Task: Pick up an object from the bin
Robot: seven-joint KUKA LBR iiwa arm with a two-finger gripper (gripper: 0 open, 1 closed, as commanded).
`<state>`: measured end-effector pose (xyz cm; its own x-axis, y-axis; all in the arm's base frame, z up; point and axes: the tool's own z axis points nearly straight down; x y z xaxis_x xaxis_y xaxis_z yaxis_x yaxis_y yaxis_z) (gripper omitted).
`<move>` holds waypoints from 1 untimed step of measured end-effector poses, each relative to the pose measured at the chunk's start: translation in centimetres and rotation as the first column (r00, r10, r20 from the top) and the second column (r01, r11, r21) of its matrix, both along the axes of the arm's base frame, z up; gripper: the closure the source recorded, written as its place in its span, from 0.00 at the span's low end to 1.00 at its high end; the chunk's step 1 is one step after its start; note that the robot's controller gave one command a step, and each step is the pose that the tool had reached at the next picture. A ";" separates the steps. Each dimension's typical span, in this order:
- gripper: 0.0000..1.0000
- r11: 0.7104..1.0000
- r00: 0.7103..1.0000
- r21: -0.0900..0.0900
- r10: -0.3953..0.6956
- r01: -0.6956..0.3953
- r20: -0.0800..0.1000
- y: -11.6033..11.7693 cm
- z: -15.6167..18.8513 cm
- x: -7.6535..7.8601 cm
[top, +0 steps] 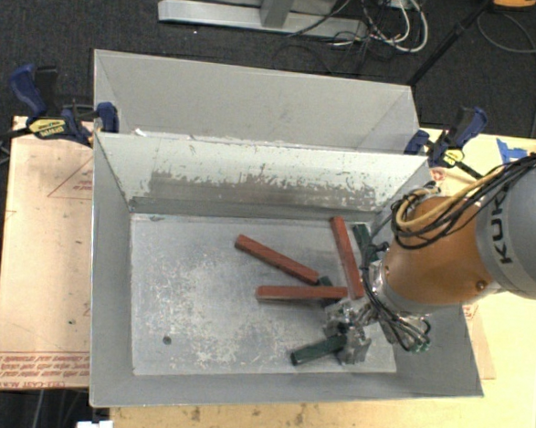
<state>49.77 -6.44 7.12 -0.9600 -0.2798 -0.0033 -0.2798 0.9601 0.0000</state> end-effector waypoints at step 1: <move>1.00 1.000 1.000 0.000 0.000 0.000 0.000 0.0 0.0 0.0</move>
Offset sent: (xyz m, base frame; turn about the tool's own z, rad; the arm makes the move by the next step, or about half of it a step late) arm -0.0155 -0.0171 0.1293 0.0116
